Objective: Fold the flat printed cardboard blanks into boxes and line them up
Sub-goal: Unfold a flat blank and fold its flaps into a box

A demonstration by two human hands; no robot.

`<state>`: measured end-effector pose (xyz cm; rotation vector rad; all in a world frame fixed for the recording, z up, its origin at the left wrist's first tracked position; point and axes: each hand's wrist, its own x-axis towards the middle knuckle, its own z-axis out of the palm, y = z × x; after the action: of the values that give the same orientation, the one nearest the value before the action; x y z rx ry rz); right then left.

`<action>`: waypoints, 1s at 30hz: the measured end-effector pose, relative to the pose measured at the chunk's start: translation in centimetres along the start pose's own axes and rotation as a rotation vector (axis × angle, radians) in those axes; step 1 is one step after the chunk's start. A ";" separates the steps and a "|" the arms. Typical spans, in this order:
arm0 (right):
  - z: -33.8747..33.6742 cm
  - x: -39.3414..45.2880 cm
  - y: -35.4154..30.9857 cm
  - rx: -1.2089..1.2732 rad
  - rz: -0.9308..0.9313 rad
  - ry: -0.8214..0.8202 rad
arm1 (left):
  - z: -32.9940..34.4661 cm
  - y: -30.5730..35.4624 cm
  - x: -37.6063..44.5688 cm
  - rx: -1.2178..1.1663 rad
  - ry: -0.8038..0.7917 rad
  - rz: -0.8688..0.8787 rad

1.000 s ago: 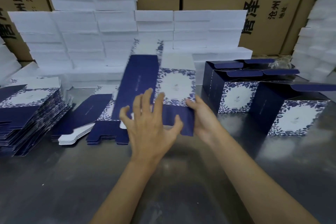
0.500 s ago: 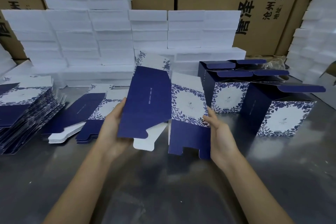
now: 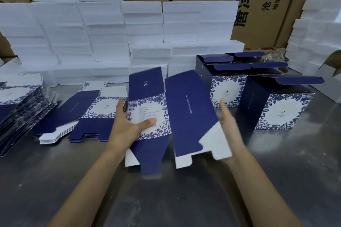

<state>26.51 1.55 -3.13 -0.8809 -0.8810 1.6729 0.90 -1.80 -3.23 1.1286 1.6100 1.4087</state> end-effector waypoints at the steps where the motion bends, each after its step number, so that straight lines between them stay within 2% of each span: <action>1: -0.4 -0.1 -0.4 -0.066 -0.027 -0.041 | -0.2 0.1 0.2 0.065 0.024 0.029; 4: -0.4 -0.8 -0.5 -0.101 0.062 -0.136 | -0.5 0.2 0.4 0.109 0.021 0.070; 6: -1.3 -0.4 0.0 -0.148 0.043 -0.143 | -0.7 0.3 0.2 0.054 -0.028 0.088; 11: -1.4 -0.3 0.2 -0.239 -0.006 -0.057 | -1.1 0.6 -0.4 -0.173 -0.139 -0.010; 13: -1.3 -0.4 0.3 -0.253 0.022 -0.055 | -1.3 0.9 -0.4 -0.141 -0.116 -0.083; 15: -1.2 -0.4 0.2 -0.232 0.061 -0.073 | -1.5 0.7 -0.1 -0.028 -0.088 -0.053; 18: -0.8 -0.4 0.0 -0.168 0.115 -0.001 | -1.4 0.6 0.0 0.018 -0.137 -0.016; 22: -0.9 0.1 0.4 -0.275 0.038 0.127 | -0.8 0.5 -0.3 -0.039 -0.239 -0.084; 26: -1.0 0.3 0.5 -0.310 0.030 0.063 | -1.1 -0.1 0.9 -0.006 -0.099 -0.184; 30: -0.9 0.5 0.7 -0.314 0.127 0.013 | -1.4 -0.3 1.2 0.101 0.100 -0.082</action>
<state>26.94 2.00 -4.22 -1.1793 -1.1177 1.6594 -0.86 -1.16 -3.30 1.0507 1.7954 1.3620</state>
